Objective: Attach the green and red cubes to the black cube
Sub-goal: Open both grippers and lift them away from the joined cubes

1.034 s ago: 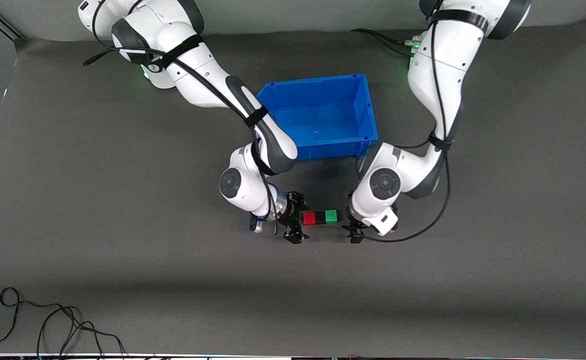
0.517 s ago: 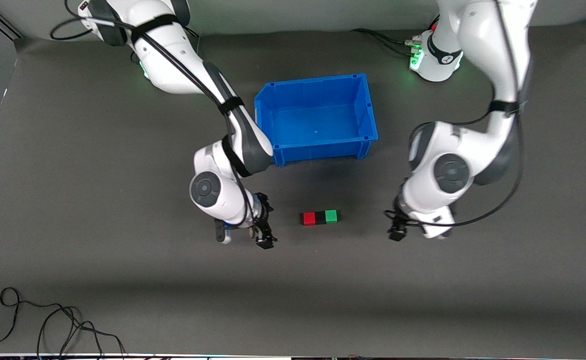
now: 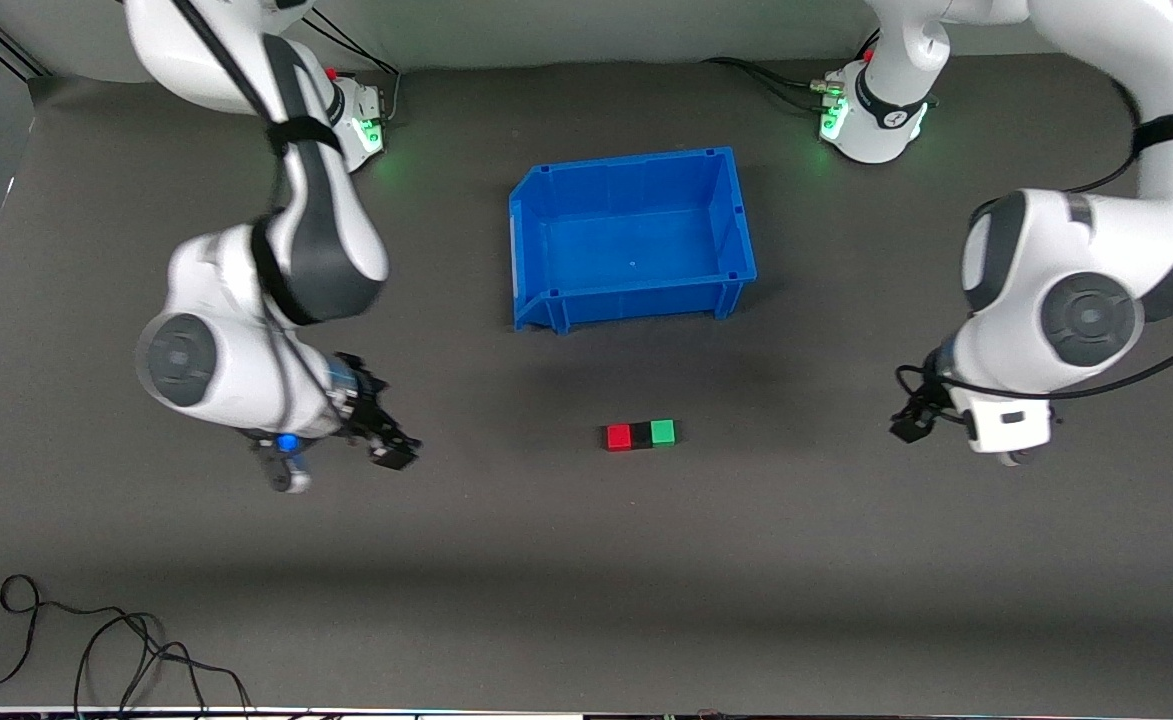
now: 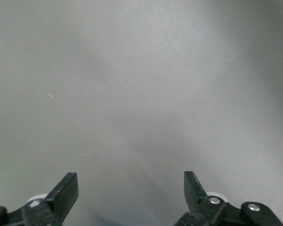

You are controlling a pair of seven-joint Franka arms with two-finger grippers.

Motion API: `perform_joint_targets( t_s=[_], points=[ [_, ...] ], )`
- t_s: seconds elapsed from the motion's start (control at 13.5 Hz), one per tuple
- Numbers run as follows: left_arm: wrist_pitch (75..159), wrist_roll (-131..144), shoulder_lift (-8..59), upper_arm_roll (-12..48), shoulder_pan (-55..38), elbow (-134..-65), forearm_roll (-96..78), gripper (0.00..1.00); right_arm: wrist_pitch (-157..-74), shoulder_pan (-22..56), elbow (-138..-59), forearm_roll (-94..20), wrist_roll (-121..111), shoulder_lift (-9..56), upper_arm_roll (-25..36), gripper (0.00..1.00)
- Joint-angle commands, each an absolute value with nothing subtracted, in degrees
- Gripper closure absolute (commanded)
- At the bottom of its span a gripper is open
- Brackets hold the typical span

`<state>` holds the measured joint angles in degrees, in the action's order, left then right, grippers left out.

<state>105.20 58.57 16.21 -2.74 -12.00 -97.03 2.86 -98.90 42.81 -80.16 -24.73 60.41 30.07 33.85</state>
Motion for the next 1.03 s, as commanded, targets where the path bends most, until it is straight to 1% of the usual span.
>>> perform_joint_targets(
  t_s=[0.0, 0.15, 0.3, 0.37, 0.52, 0.59, 0.81, 0.96],
  points=[
    [100.3, 40.08, 9.34, -2.2, -5.65, -98.88, 3.08, 0.0, -98.09, 44.21, -86.73, -17.43, 53.63, 21.56, 34.19, 0.0],
    [96.0, 27.91, 6.16, -2.2, -1.25, -98.88, 2.99, 0.0, -97.65, 44.12, -89.28, -11.89, 51.51, 16.29, 33.84, 0.0],
    [95.28, 21.31, 4.23, -2.2, 1.57, -98.88, 3.08, 0.0, -96.77, 42.9, -91.31, -7.23, 47.75, 11.36, 33.23, 0.0],
    [94.23, 17.27, 3.44, -2.2, 2.1, -98.79, 3.08, 0.0, -95.11, 40.28, -91.49, -5.38, 45.03, 9.6, 30.7, 0.0],
    [92.91, 8.57, 2.46, -2.28, 2.11, -98.27, 3.08, 0.0, -93.08, 29.5, -91.67, 0.14, 39.75, 6.26, 19.57, 0.0],
    [92.38, 4.35, 2.37, -2.2, 2.11, -97.04, 3.08, 0.0, -92.99, 26.14, -91.76, 2.18, 37.46, 4.67, 16.21, 0.0],
    [89.84, -1.41, 2.37, -1.67, 1.41, -92.21, 2.81, 0.0, -93.08, 18.84, -92.9, 2.9, 28.77, 2.2, 11.79, 0.0],
    [89.56, -1.67, 2.29, -1.84, -0.17, -91.93, 2.64, 0.0, -93.08, 11.99, -92.99, 2.9, 22.88, 1.32, 6.97, 0.0]
  ],
)
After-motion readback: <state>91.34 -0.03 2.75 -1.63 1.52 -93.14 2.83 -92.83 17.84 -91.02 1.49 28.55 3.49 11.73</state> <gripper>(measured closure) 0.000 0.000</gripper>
